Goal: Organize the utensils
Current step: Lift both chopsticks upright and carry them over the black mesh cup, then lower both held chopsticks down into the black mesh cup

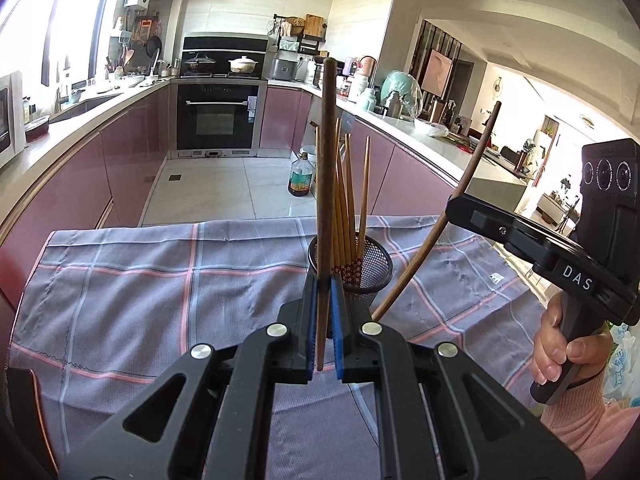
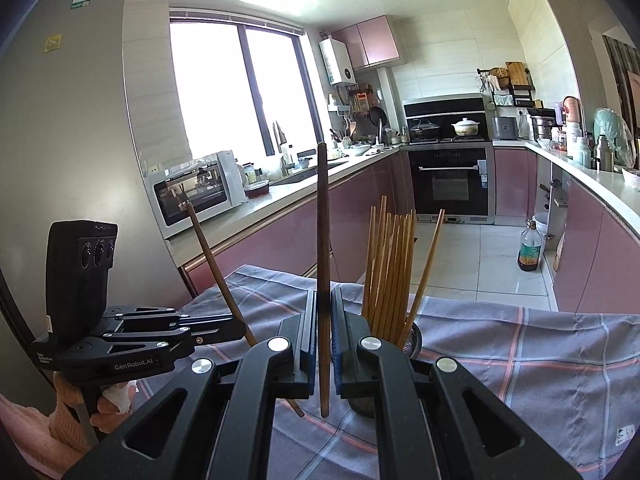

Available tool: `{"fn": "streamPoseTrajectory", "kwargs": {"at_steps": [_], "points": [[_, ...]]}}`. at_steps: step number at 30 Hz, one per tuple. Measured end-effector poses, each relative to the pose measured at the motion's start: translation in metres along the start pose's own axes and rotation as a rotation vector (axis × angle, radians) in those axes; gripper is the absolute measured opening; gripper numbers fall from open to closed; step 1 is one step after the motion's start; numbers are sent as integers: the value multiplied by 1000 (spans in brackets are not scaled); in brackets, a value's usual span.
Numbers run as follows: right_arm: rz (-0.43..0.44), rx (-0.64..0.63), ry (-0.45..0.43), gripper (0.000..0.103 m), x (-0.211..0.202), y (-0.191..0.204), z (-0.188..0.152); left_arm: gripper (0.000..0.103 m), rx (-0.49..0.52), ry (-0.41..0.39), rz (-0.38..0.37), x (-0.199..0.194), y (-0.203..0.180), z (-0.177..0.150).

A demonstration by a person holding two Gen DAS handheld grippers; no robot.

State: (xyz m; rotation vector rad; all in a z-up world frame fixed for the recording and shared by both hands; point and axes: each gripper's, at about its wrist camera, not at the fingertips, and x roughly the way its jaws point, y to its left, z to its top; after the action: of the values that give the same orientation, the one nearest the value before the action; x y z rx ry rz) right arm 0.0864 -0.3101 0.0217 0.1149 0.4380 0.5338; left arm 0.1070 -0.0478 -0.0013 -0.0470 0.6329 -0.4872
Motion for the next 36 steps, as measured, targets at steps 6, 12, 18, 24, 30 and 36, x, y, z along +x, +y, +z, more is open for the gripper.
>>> {"fn": "streamPoseTrajectory", "kwargs": {"at_steps": [6,12,18,24,30,36], "points": [[-3,-7,-21,5,-5,-2,8,7,16,-28,-4,-5,-4,9],[-3,-15,-34,5,-6,-2,12,7,30,-54,-11,-10,-10,19],[1,-13,-44,5,-8,-4,17,7,42,-84,-20,-19,-17,29],[-4,-15,-64,5,-9,-5,22,7,54,-119,-20,-28,-24,39],[-7,-16,-80,5,-10,-6,29,7,70,-142,-24,-32,-32,50],[-11,-16,-90,5,-7,-9,33,7,70,-149,-37,-33,-35,56]]}}
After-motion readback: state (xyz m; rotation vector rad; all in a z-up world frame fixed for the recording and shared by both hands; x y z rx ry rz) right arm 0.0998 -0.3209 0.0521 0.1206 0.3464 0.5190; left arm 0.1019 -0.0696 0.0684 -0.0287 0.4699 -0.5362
